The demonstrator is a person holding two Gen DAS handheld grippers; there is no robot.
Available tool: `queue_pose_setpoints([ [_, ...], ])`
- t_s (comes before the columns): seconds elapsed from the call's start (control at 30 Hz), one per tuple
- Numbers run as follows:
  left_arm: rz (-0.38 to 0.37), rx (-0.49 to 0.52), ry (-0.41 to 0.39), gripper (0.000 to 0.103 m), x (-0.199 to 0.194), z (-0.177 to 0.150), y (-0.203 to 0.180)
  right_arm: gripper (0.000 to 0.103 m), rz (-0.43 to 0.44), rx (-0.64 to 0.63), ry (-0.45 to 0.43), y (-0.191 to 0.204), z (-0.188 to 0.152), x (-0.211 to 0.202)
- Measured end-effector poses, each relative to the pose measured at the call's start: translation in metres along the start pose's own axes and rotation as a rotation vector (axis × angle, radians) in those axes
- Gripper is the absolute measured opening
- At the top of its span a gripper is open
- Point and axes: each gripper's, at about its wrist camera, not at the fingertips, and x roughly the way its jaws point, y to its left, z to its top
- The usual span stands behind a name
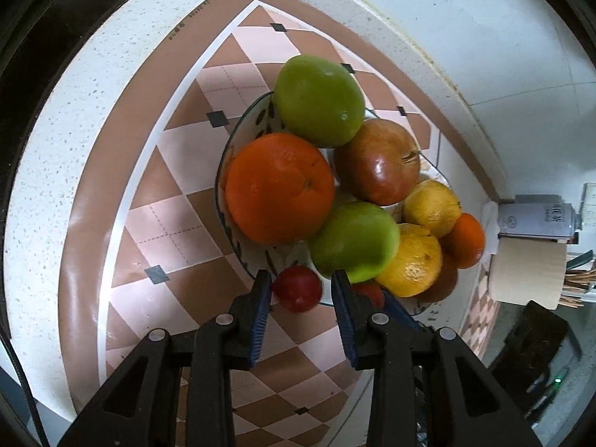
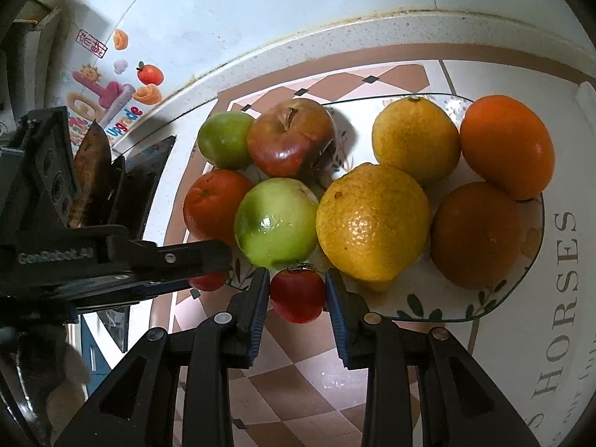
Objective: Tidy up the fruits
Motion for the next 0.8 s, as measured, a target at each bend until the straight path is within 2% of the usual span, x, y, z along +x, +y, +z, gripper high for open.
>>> queue_pose_setpoints([
  [0.07,0.021,0.015,0.001,0.033,-0.001,0.001,-0.002,0.046,0.007,0.017,0.01,0.0,0.0,-0.002],
  [0.13,0.037,0.024,-0.008,0.038,-0.003,0.002,-0.003,0.061,-0.002,0.033,0.011,-0.001,0.001,-0.007],
  [0.2,0.059,0.039,-0.026,0.045,-0.008,0.002,-0.005,0.068,-0.022,0.049,-0.003,-0.004,0.0,-0.017],
  [0.23,0.076,0.052,-0.039,0.05,-0.012,0.001,-0.006,0.068,-0.027,0.054,-0.014,-0.007,0.001,-0.024],
  [0.27,0.097,0.065,-0.053,0.054,-0.016,0.0,-0.007,0.069,-0.045,0.059,-0.028,-0.009,0.001,-0.033],
  [0.3,0.124,0.083,-0.071,0.056,-0.02,-0.002,-0.009,0.075,-0.069,0.059,-0.036,-0.011,0.002,-0.04],
  [0.33,0.152,0.105,-0.091,0.063,-0.025,-0.004,-0.012,0.084,-0.101,0.055,-0.045,-0.014,0.003,-0.048],
  [0.37,0.18,0.127,-0.111,0.072,-0.028,-0.006,-0.014,0.087,-0.148,0.048,-0.056,-0.017,0.004,-0.056],
  [0.4,0.216,0.153,-0.133,0.077,-0.032,-0.008,-0.017,0.091,-0.199,0.042,-0.063,-0.02,0.005,-0.064],
  [0.43,0.256,0.181,-0.154,0.086,-0.035,-0.012,-0.021,0.092,-0.238,0.036,-0.063,-0.022,0.007,-0.069],
  [0.5,0.329,0.224,-0.183,0.094,-0.037,-0.018,-0.027,0.094,-0.294,0.026,-0.059,-0.03,0.01,-0.076],
  [0.6,0.384,0.258,-0.212,0.094,-0.04,-0.026,-0.033,0.095,-0.351,0.014,-0.078,-0.036,0.013,-0.088],
  [0.67,0.394,0.267,-0.223,0.099,-0.04,-0.03,-0.036,0.097,-0.375,0.005,-0.089,-0.037,0.016,-0.092],
  [0.8,0.408,0.284,-0.25,0.1,-0.045,-0.036,-0.042,0.099,-0.394,-0.008,-0.115,-0.032,0.015,-0.098],
])
